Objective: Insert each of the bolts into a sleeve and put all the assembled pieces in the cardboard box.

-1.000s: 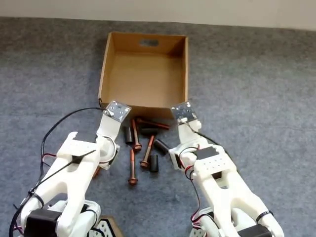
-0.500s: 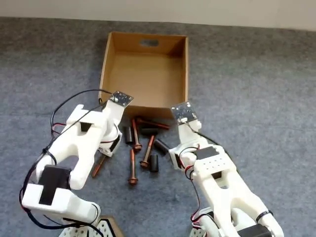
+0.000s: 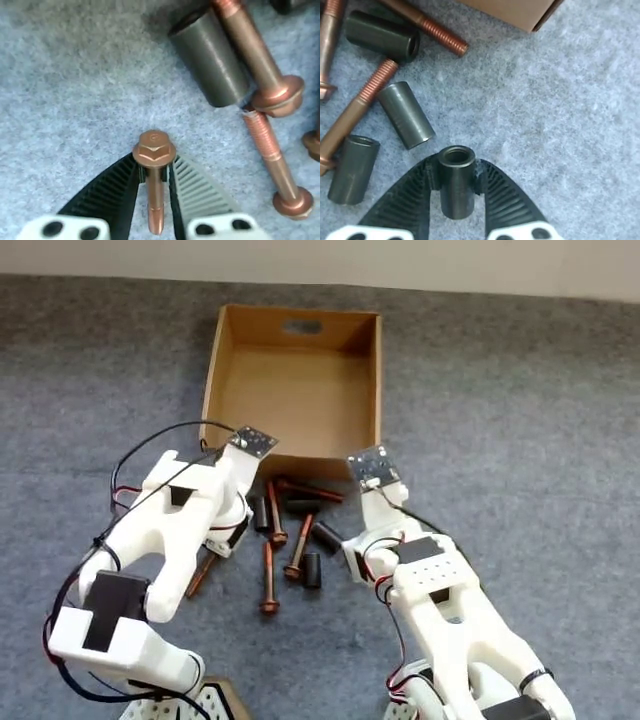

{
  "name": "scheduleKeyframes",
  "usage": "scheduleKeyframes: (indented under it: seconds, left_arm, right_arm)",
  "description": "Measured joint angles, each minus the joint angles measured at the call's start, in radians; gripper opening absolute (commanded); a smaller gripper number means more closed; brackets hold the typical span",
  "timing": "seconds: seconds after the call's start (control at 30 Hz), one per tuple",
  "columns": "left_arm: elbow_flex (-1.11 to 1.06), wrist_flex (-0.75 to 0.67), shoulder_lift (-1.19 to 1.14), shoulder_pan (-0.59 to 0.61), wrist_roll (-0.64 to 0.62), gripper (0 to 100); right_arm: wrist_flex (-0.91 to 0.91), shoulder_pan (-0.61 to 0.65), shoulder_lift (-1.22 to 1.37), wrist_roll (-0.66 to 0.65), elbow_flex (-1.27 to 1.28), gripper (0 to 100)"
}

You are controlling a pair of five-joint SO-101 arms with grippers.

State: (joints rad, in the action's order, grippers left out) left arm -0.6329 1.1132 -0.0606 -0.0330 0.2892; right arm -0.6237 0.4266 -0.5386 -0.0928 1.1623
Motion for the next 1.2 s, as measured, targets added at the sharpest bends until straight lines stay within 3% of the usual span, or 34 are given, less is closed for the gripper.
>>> scheduleKeyframes:
  seconds: [0.27,0.4,0.6,0.83,1.0,1.2]
  left_arm:
    - [-0.077,0.038,0.443,0.0,-0.078,1]
    - [-0.181,-0.025,0.62,0.0,-0.087,1]
    - [-0.288,-0.176,0.589,0.0,-0.089,1]
    - [-0.288,-0.233,0.454,0.0,-0.157,1]
    - [-0.298,-0.235,0.437,0.0,-0.175,1]
    - [-0.359,-0.285,0.439,0.0,-0.175,1]
  right_arm:
    - [0.0,0.0,-0.017,0.0,0.003,0.6]
    - [0.0,-0.026,-0.103,0.0,0.023,0.6]
    - [0.0,-0.066,-0.107,0.0,0.034,0.6]
    - [-0.084,-0.071,0.138,0.0,-0.11,1.0]
    - [-0.153,-0.074,0.276,0.0,-0.222,15.3]
    - [-0.164,-0.074,0.301,0.002,-0.25,11.6]
